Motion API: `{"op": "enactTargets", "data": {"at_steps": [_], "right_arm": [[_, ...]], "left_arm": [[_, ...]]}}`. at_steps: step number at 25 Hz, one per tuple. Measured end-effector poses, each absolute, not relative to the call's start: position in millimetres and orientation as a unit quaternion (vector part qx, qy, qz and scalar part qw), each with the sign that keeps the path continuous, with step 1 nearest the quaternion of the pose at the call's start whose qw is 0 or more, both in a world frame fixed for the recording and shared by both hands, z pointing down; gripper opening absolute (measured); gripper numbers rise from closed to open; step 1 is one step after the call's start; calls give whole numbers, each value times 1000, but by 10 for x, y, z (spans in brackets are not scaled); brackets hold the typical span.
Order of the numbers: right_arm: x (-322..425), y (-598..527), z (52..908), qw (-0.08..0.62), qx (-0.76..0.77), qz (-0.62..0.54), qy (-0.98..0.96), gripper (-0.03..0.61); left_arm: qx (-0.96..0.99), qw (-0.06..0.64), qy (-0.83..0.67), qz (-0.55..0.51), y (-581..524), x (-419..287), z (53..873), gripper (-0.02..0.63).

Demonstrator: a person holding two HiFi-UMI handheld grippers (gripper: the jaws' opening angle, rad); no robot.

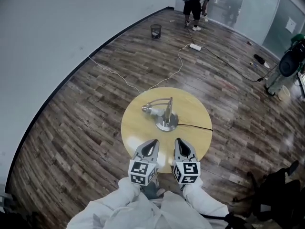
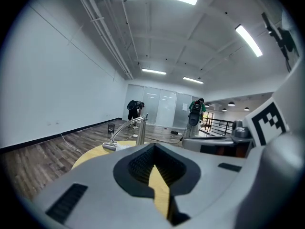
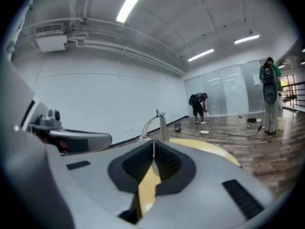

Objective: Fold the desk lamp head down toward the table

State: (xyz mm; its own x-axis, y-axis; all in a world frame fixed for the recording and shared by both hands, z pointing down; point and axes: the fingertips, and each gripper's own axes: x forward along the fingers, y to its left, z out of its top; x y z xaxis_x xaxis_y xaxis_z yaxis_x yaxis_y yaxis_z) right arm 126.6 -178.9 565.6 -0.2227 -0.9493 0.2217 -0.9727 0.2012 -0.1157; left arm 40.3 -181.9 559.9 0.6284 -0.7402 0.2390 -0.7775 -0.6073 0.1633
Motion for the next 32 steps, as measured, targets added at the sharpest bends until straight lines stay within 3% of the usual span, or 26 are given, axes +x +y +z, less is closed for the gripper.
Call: {"op": "enactTargets", "data": {"at_steps": [15, 32], "right_arm": [[1139, -771, 5556, 41, 633, 132, -762, 17], [1003, -768, 5398, 53, 647, 85, -756, 12]], "left_arm": [[882, 127, -449, 64, -870, 256, 5347, 2], [884, 145, -441, 59, -817, 91, 5426, 2]]}}
